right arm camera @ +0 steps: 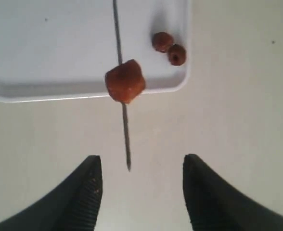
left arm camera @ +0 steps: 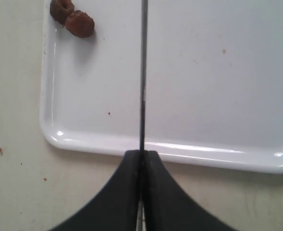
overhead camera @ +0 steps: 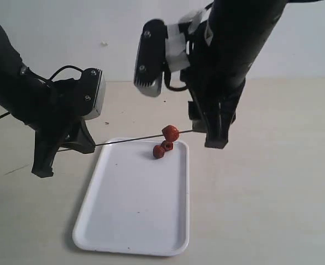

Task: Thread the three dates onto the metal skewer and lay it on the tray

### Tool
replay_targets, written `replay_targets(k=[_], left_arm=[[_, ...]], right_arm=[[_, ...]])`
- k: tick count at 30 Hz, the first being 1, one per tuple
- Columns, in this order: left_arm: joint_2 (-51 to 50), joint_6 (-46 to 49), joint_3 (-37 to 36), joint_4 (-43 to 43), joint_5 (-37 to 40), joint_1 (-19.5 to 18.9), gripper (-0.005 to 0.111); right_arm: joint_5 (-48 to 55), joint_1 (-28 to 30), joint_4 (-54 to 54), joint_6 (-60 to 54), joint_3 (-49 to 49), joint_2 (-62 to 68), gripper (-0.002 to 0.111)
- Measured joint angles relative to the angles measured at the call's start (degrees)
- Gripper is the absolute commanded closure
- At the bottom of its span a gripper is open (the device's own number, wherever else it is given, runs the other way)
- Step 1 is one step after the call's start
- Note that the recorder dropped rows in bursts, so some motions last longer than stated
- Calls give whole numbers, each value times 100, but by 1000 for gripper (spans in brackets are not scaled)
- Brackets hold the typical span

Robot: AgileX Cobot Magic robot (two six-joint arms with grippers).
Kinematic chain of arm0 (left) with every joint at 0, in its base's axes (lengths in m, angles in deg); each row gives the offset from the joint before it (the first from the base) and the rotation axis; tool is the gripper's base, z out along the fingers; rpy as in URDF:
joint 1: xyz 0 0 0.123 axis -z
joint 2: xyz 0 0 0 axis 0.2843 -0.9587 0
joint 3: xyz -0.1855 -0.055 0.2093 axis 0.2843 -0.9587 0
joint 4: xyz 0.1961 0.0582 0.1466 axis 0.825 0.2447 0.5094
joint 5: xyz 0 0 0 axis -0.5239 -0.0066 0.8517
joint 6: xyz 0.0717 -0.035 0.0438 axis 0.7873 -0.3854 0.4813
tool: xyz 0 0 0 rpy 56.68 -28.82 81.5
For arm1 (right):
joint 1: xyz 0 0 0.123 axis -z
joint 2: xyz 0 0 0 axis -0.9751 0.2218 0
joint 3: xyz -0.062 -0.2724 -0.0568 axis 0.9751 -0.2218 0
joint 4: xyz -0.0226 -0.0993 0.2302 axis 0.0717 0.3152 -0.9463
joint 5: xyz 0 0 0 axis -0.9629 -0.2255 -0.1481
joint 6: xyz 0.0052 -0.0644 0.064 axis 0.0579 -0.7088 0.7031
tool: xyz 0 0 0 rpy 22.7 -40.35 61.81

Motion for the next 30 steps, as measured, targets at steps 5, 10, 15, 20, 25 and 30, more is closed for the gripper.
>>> replay_targets(k=[5,10,15,20,25,30], left_arm=[[0,0,0,0,0,0,107],[0,0,0,0,-43,0,107],[0,0,0,0,-101,0,107],[0,36,0,49,-62,0,107],[0,36,0,72,-25,0,107],[0,26,0,49,-47,0,107]], right_arm=[[10,0,-77,-162,0,547,61],[-58,0,-89,-226,0,814,73],[-275,-99,-65,-377,0,823,85],[-618,-417,28,-518,0,823,89],[-960,-581,101,-551,0,823,88],[-1079,-600,333,-218,0,823,66]])
